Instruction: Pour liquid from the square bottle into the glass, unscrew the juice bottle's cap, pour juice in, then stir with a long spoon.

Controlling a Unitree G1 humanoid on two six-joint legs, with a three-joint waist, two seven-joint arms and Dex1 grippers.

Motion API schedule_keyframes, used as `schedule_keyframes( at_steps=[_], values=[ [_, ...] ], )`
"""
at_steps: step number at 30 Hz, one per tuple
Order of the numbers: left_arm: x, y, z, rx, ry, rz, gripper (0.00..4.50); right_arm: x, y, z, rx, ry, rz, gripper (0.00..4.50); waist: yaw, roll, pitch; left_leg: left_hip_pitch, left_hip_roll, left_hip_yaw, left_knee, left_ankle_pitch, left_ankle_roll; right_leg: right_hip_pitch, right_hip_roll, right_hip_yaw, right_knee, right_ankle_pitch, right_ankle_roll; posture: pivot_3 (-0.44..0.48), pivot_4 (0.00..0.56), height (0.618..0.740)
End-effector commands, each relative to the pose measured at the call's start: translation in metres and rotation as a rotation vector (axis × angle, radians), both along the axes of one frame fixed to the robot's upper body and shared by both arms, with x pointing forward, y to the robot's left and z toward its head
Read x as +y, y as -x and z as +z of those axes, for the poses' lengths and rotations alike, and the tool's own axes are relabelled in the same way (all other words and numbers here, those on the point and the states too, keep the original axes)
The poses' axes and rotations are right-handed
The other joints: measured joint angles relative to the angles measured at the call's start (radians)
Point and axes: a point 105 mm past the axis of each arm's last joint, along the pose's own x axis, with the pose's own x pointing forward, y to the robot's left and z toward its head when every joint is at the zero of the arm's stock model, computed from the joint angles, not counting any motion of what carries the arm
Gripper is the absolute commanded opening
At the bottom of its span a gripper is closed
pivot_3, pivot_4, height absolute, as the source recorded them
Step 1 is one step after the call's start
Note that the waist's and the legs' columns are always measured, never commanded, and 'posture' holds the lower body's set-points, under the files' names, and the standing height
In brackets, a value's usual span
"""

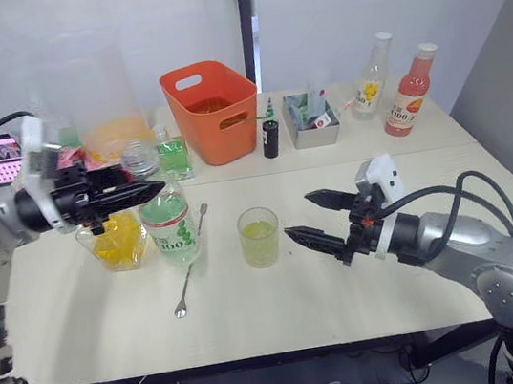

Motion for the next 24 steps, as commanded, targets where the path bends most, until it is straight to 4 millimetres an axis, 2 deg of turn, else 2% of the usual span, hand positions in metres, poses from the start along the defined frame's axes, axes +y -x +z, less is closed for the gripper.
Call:
schedule_keyframes(
  at_steps=[1,5,10,16,19,24],
  values=[
    [0.017,0.022,0.018,-0.063,0.055,0.091,1.75,0.000,0.003,0.011,-0.046,-0.006,0.054,4.46,0.000,0.000,0.000,0.000,0.000,0.000,0.000,0.000,0.000,0.000,0.000,0.000,0.000,0.000,0.000,0.000,0.150,0.739],
    [0.041,0.031,0.010,-0.065,0.077,0.237,1.75,-0.001,-0.003,0.010,-0.039,-0.004,0.069,4.46,-0.003,0.000,0.000,0.001,0.001,0.001,-0.001,0.000,0.000,0.000,0.000,0.000,-0.002,0.000,-0.001,0.000,0.150,0.739],
    [0.078,0.046,-0.009,-0.064,0.053,0.446,1.75,0.001,0.002,0.010,-0.037,-0.008,0.097,4.46,-0.004,0.000,0.000,0.001,0.001,0.002,-0.002,0.000,0.000,0.000,0.000,0.001,-0.003,0.000,-0.001,0.000,0.150,0.739],
    [0.111,0.054,-0.024,-0.060,0.022,0.593,1.75,0.003,0.005,0.006,-0.021,-0.007,0.121,4.46,0.006,-0.002,0.000,0.001,0.001,0.002,-0.002,0.000,0.000,0.000,0.000,0.000,-0.005,0.000,-0.001,0.000,0.150,0.739],
    [0.137,0.048,-0.021,-0.123,0.018,0.701,1.75,0.004,0.006,0.004,-0.013,0.000,0.139,4.46,0.008,-0.002,0.000,0.001,0.001,0.002,-0.002,0.000,0.000,0.000,0.000,0.000,-0.005,0.000,-0.001,0.000,0.150,0.739],
    [0.152,0.028,-0.011,-0.206,0.049,0.780,1.75,0.006,0.010,0.003,-0.002,-0.004,0.163,4.46,0.016,-0.005,0.000,0.001,0.001,0.002,-0.002,0.000,0.000,0.000,0.000,0.000,-0.005,0.000,-0.001,0.000,0.150,0.739]
  ],
)
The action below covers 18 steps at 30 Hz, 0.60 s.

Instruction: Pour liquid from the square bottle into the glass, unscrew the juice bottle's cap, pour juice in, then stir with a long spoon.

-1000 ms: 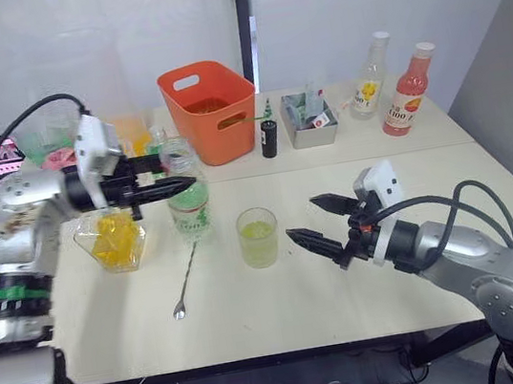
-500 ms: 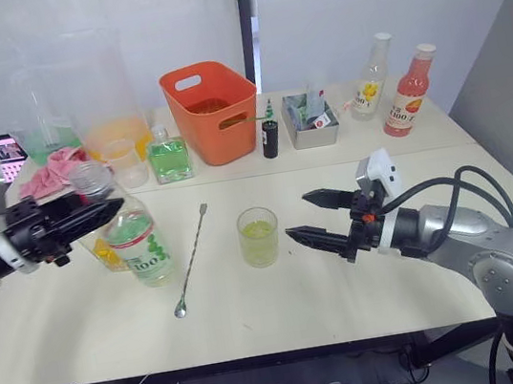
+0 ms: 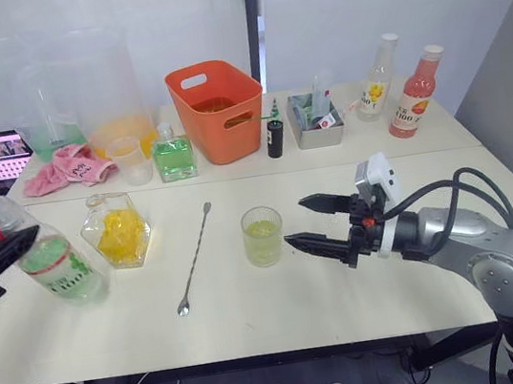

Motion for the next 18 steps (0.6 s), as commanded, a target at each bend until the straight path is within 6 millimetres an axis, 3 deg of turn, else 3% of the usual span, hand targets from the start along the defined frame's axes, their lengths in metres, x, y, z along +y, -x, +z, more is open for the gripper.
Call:
schedule_keyframes(
  at_steps=[1,9,13,18],
  values=[
    [0.005,-0.009,0.022,-0.108,-0.048,0.038,1.75,0.005,0.008,0.007,-0.029,-0.012,0.042,4.46,0.004,-0.002,0.000,0.000,0.000,0.000,0.000,0.000,0.000,0.000,0.000,0.000,0.000,0.000,0.000,0.000,0.150,0.739],
    [0.011,-0.052,0.016,-0.154,-0.031,0.109,1.75,0.005,0.010,0.007,-0.026,-0.011,0.031,4.46,0.010,-0.003,0.000,-0.001,0.000,0.000,0.000,0.000,0.000,-0.001,0.000,0.000,0.000,0.000,0.000,0.000,0.150,0.739],
    [0.011,-0.066,0.013,-0.193,0.041,0.125,1.75,0.004,0.011,0.006,-0.025,-0.013,0.019,4.46,0.010,-0.004,0.000,-0.001,0.000,0.000,0.000,0.000,0.000,-0.001,0.000,0.000,0.000,0.000,0.000,0.000,0.150,0.739],
    [0.013,-0.076,-0.006,-0.152,0.062,0.154,1.75,0.004,0.012,0.007,-0.026,-0.015,0.008,4.46,0.003,-0.005,-0.001,-0.001,0.000,0.000,0.000,0.000,0.000,-0.001,0.000,0.000,0.001,0.000,0.000,0.000,0.150,0.739]
  ],
)
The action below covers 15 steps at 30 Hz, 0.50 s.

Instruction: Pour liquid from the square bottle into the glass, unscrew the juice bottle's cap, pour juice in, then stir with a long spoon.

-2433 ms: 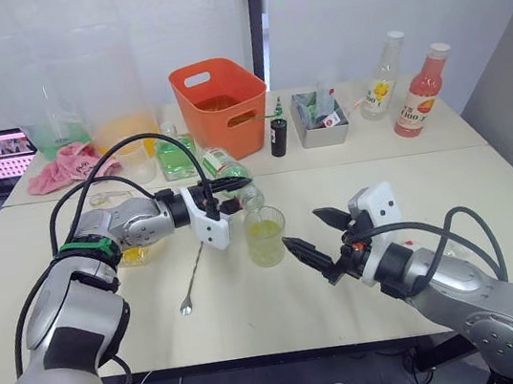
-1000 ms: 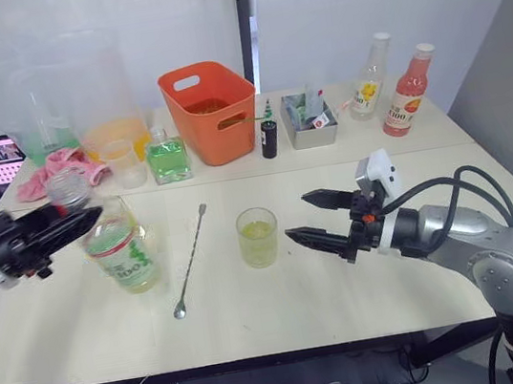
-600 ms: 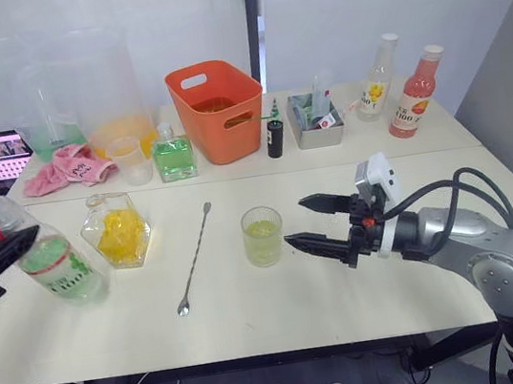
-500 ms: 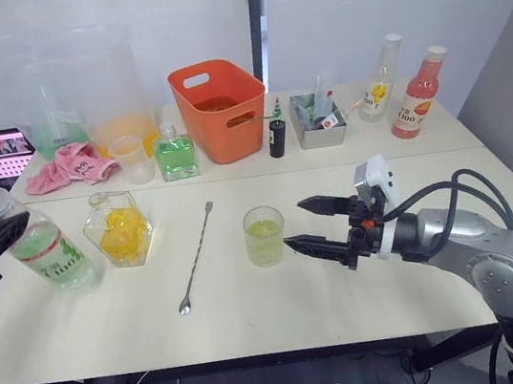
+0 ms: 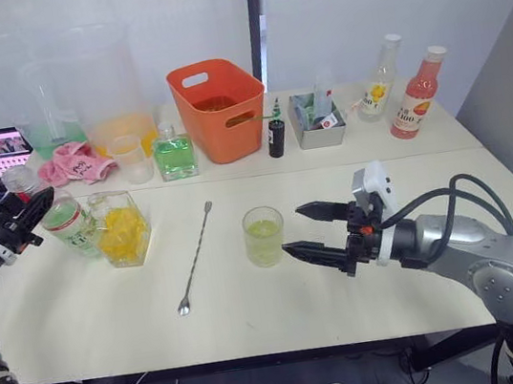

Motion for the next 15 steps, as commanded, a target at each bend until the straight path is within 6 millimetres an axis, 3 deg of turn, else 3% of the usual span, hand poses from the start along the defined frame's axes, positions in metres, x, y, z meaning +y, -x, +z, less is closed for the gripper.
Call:
schedule_keyframes(
  at_steps=[1,7,8,14,15],
  values=[
    [0.0044,0.0002,0.0119,-0.055,-0.022,0.034,1.75,-0.0013,0.0046,0.0121,-0.047,-0.015,-0.001,4.46,-0.002,0.000,0.000,0.000,0.000,0.000,0.000,0.000,0.000,0.000,0.000,0.000,0.000,0.000,0.000,0.000,0.150,0.739],
    [0.0044,0.0014,0.0071,-0.039,-0.028,0.037,1.75,-0.0025,0.0049,0.0127,-0.048,-0.013,-0.014,4.46,-0.001,0.000,0.000,0.000,0.000,0.000,0.000,0.000,0.000,0.000,0.000,0.000,0.001,0.000,0.000,0.000,0.150,0.739],
    [0.0046,0.0018,0.0068,-0.039,-0.024,0.037,2.45,-0.0025,0.0049,0.0127,-0.049,-0.013,-0.015,4.50,-0.002,0.000,0.000,0.000,0.000,0.000,0.000,0.000,0.000,0.000,0.000,0.000,0.001,0.000,0.000,0.000,0.150,0.739],
    [0.0049,0.0044,0.0125,-0.064,0.005,0.026,4.35,-0.0022,0.0037,0.0132,-0.049,-0.014,-0.022,4.50,-0.002,0.000,0.000,0.000,0.000,0.000,0.000,0.000,0.000,0.000,0.000,0.000,0.001,0.000,0.000,0.000,0.150,0.739],
    [0.0043,0.0053,0.0154,-0.075,0.011,0.020,4.43,-0.0021,0.0036,0.0133,-0.049,-0.015,-0.022,4.50,-0.001,0.000,0.000,0.000,0.000,0.000,0.000,0.000,0.000,0.000,0.000,0.000,0.001,0.000,0.000,0.000,0.150,0.739]
  ],
)
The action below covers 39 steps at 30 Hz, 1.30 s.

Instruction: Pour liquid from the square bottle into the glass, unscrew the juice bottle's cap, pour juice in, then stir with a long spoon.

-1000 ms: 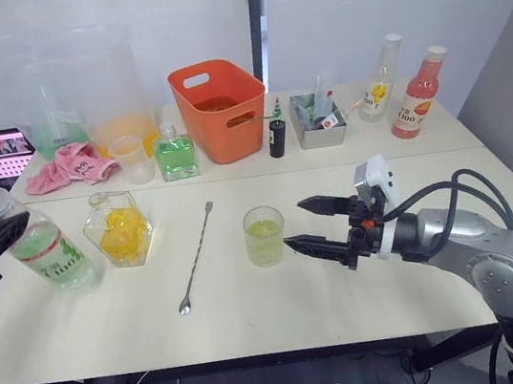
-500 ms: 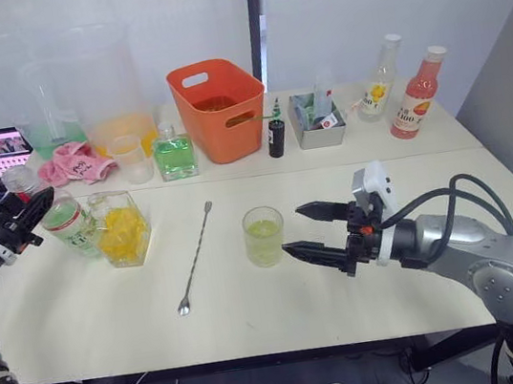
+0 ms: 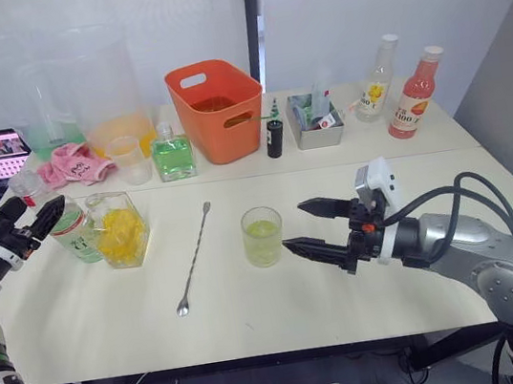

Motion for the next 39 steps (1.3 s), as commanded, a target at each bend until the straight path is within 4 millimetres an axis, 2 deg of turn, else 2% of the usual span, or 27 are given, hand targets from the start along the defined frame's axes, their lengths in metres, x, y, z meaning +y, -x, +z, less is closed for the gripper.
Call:
schedule_keyframes(
  at_steps=[1,7,12,13,15,17,21,25,27,29,32,35,39],
  values=[
    [0.000,0.007,0.026,-0.097,0.004,-0.008,4.43,0.000,0.004,0.008,-0.035,-0.002,0.004,4.50,0.001,0.000,0.000,0.000,0.000,0.000,0.000,0.000,0.000,0.000,0.000,0.000,0.000,0.000,0.000,0.000,0.150,0.739],
    [0.008,0.024,0.042,-0.147,0.029,-0.017,4.43,-0.001,0.004,0.008,-0.035,-0.001,0.003,4.50,-0.004,0.000,0.000,0.000,0.000,0.000,0.000,0.000,0.000,0.000,0.000,0.000,0.000,0.000,0.000,0.000,0.150,0.739],
    [0.011,0.043,0.087,-0.251,-0.010,-0.021,4.43,-0.004,0.005,0.010,-0.036,0.000,0.000,4.50,-0.008,-0.003,0.000,0.000,0.000,0.000,0.000,0.000,0.000,0.000,0.000,0.000,0.000,0.000,0.000,0.000,0.150,0.739],
    [0.007,0.044,0.093,-0.261,-0.020,-0.033,4.43,-0.005,0.005,0.011,-0.036,0.001,-0.001,4.50,-0.009,-0.003,0.000,0.000,0.000,0.000,0.000,0.000,0.000,0.000,0.000,0.000,0.000,0.000,0.000,0.000,0.150,0.739],
    [-0.012,0.048,0.108,-0.280,-0.047,-0.110,4.43,-0.009,0.004,0.012,-0.037,0.003,-0.012,4.50,-0.004,-0.003,0.000,0.000,0.000,0.000,0.000,0.000,0.000,0.001,0.000,0.000,-0.001,0.000,0.000,0.000,0.150,0.739],
    [-0.046,0.050,0.110,-0.252,-0.093,-0.253,4.43,-0.015,0.002,0.013,-0.036,0.007,-0.032,4.50,0.002,-0.003,0.000,0.000,0.000,0.000,0.000,0.000,0.000,0.001,-0.001,0.000,-0.001,0.000,0.000,0.000,0.150,0.739],
    [-0.096,0.056,0.089,-0.137,-0.137,-0.451,4.43,-0.023,0.001,0.013,-0.030,0.016,-0.052,4.50,0.004,-0.002,0.000,0.001,0.000,0.000,0.000,0.000,0.000,0.002,-0.001,0.000,-0.002,0.000,0.000,0.000,0.150,0.739],
    [-0.124,0.064,0.058,-0.032,-0.129,-0.551,4.43,-0.029,0.000,0.012,-0.027,0.015,-0.072,4.50,-0.004,-0.002,0.000,0.002,0.001,0.000,-0.001,0.000,0.000,0.002,0.000,0.001,-0.001,0.000,0.000,0.000,0.150,0.739],
    [-0.130,0.067,0.044,0.004,-0.118,-0.564,4.43,-0.034,0.001,0.013,-0.032,-0.002,-0.084,4.50,-0.009,-0.002,0.000,0.001,0.001,0.000,-0.001,0.000,0.000,0.002,0.000,0.001,-0.001,0.000,0.000,0.000,0.150,0.739],
    [-0.131,0.072,0.026,0.044,-0.153,-0.553,4.43,-0.041,0.001,0.012,-0.051,-0.041,-0.106,4.50,-0.010,-0.002,0.000,0.001,0.001,0.000,-0.001,0.000,0.000,0.002,0.000,0.001,-0.001,0.000,0.000,0.000,0.150,0.739],
    [-0.121,0.079,0.001,0.105,-0.182,-0.512,4.43,-0.060,0.002,-0.002,-0.044,-0.020,-0.175,4.50,-0.010,-0.002,0.000,0.001,0.000,0.001,-0.001,0.000,0.000,0.002,0.000,0.001,-0.002,0.000,0.000,0.000,0.150,0.739],
    [-0.102,0.084,-0.012,0.126,-0.154,-0.431,4.43,-0.089,0.004,-0.018,-0.040,0.016,-0.313,4.50,-0.007,-0.002,0.000,0.001,0.000,0.001,-0.001,0.000,0.000,0.002,0.000,0.001,-0.003,0.000,0.000,0.000,0.150,0.739],
    [-0.078,0.090,-0.029,0.152,-0.179,-0.331,4.43,-0.113,0.011,-0.029,-0.055,0.031,-0.429,4.50,-0.002,-0.002,0.000,0.002,0.000,0.001,0.000,0.000,0.000,0.003,0.000,0.001,-0.003,0.000,0.000,0.000,0.150,0.739]
  ],
)
